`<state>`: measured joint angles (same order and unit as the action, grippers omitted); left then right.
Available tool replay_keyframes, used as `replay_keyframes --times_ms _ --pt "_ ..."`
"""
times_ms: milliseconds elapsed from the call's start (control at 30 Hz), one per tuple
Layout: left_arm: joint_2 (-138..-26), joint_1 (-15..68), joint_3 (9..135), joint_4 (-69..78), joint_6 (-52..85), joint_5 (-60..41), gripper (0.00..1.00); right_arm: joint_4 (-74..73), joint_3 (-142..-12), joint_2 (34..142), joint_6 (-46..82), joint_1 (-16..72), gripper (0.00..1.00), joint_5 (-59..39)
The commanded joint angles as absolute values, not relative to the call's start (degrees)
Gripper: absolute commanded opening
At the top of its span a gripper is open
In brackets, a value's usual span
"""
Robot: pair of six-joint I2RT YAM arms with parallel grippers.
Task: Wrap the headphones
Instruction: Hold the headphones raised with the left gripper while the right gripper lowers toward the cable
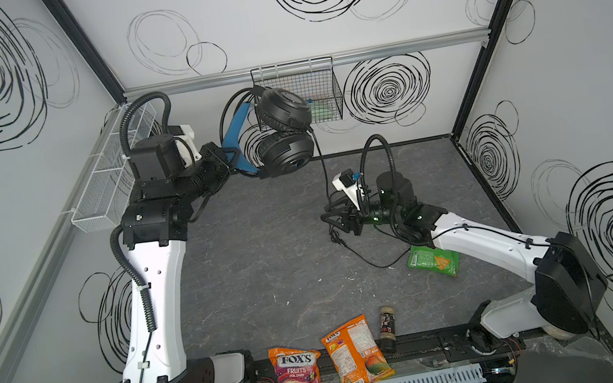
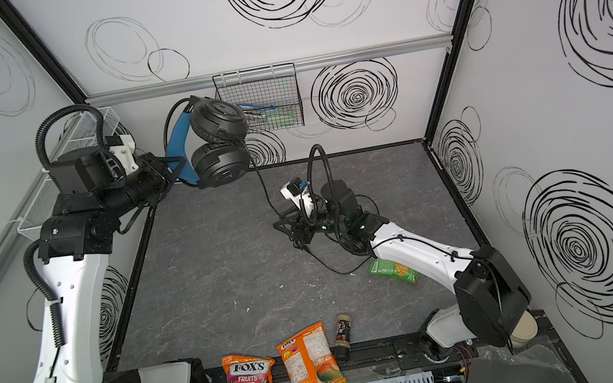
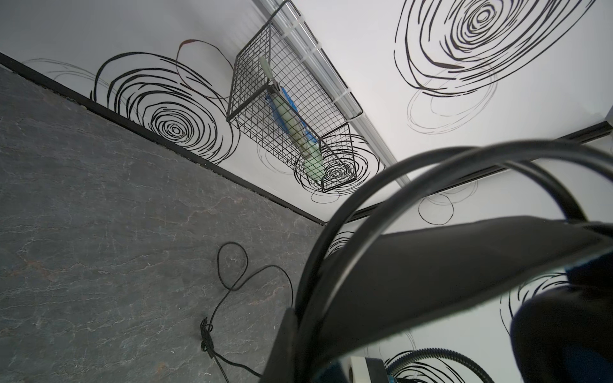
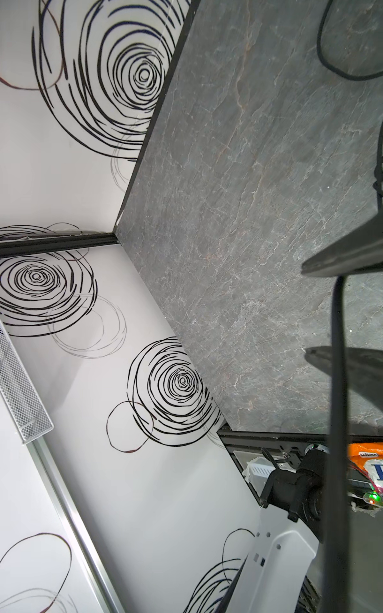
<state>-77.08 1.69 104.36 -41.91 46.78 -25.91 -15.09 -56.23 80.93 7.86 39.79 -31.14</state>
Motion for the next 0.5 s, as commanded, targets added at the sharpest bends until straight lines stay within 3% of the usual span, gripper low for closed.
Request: replay_keyframes --times_ms 0,333,467 --pt "-75.18 1.32 105.03 -35.77 49.2 -28.06 0.0 -17.66 -58.36 81.99 8.36 39.86 0.42 -32.34" --pt "-75.09 1.32 105.03 -35.16 49.75 -28.39 0.0 -18.61 -58.46 82.57 9.27 40.11 0.37 -32.26" --pt "-74.97 1.31 104.85 -34.89 50.07 -28.72 0.0 -19.24 -58.82 83.22 10.01 40.17 0.4 -31.7"
